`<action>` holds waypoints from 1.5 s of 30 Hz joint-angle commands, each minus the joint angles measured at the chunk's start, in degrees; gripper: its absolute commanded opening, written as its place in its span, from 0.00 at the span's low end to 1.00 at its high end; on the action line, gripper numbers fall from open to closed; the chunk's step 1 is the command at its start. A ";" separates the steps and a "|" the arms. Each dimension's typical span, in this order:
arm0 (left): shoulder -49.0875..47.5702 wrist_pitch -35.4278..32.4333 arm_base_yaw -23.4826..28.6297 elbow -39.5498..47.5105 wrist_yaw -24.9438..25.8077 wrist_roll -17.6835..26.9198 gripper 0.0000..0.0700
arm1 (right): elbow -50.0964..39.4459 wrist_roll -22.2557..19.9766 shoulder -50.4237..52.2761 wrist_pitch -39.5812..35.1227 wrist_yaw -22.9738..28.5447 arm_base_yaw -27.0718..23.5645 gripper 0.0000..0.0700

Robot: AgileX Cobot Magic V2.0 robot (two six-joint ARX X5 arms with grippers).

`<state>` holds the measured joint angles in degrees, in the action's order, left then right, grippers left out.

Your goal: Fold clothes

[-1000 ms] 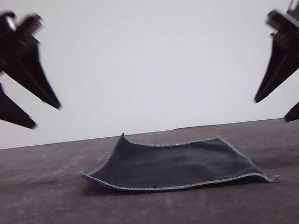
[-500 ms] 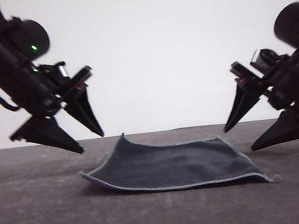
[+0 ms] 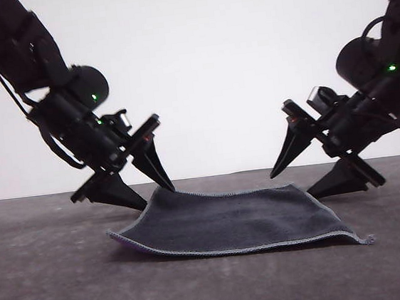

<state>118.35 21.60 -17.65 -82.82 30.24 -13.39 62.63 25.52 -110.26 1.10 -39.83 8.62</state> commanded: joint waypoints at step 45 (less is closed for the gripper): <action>-3.28 6.88 -0.21 -4.86 -2.78 7.20 0.01 | 4.87 -10.45 3.24 6.54 2.95 0.93 0.00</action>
<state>114.58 28.02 -17.76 -86.23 27.34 -8.74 66.70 18.44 -106.96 7.20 -37.10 9.14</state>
